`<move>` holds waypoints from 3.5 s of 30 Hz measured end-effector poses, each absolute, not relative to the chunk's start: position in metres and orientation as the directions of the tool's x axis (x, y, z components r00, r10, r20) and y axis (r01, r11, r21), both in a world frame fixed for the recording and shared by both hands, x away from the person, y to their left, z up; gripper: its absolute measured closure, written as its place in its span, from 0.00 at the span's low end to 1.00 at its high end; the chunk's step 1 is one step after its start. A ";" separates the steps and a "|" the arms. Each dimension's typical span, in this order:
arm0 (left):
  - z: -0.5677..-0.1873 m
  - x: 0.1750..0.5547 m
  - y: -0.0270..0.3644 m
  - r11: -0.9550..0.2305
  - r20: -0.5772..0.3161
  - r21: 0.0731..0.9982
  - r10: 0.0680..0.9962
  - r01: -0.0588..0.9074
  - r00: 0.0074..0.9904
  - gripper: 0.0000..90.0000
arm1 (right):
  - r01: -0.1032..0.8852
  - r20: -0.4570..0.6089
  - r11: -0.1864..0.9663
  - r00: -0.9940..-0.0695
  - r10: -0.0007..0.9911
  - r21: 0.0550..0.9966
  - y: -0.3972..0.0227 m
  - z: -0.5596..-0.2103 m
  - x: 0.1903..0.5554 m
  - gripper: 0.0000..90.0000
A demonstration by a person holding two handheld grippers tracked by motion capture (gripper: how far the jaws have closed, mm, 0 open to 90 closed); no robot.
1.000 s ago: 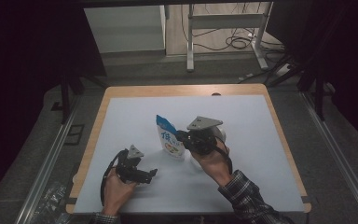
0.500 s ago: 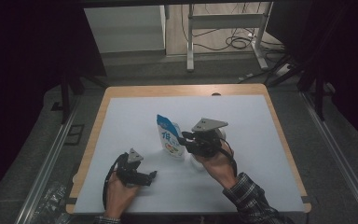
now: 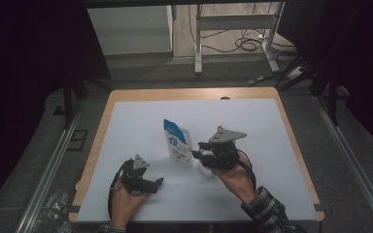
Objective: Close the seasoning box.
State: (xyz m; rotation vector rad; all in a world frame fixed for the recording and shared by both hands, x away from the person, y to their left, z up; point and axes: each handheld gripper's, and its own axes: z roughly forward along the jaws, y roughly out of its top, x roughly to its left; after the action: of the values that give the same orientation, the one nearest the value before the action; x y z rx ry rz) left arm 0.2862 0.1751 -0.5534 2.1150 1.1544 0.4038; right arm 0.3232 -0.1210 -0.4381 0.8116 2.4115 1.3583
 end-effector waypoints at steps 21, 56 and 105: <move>-0.553 0.286 0.176 -0.375 -0.049 0.694 0.828 0.615 0.559 0.00 | 0.368 0.070 0.386 -0.794 0.604 0.846 -0.169 -0.445 0.305 0.91; -0.553 0.286 0.176 -0.375 -0.046 0.696 0.828 0.612 0.559 0.01 | 0.428 0.086 0.305 -0.686 0.723 0.851 -0.229 -0.439 0.342 0.99; -0.553 0.286 0.176 -0.377 -0.045 0.694 0.827 0.613 0.560 0.01 | 0.394 0.135 0.322 -0.787 0.602 0.861 -0.200 -0.443 0.303 0.96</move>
State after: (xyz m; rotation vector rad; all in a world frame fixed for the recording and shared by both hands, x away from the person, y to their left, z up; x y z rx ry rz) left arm 0.2859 0.1762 -0.5532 2.1201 1.1503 0.4083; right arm 0.3026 -0.2001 -0.4428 0.9099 2.3757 1.4540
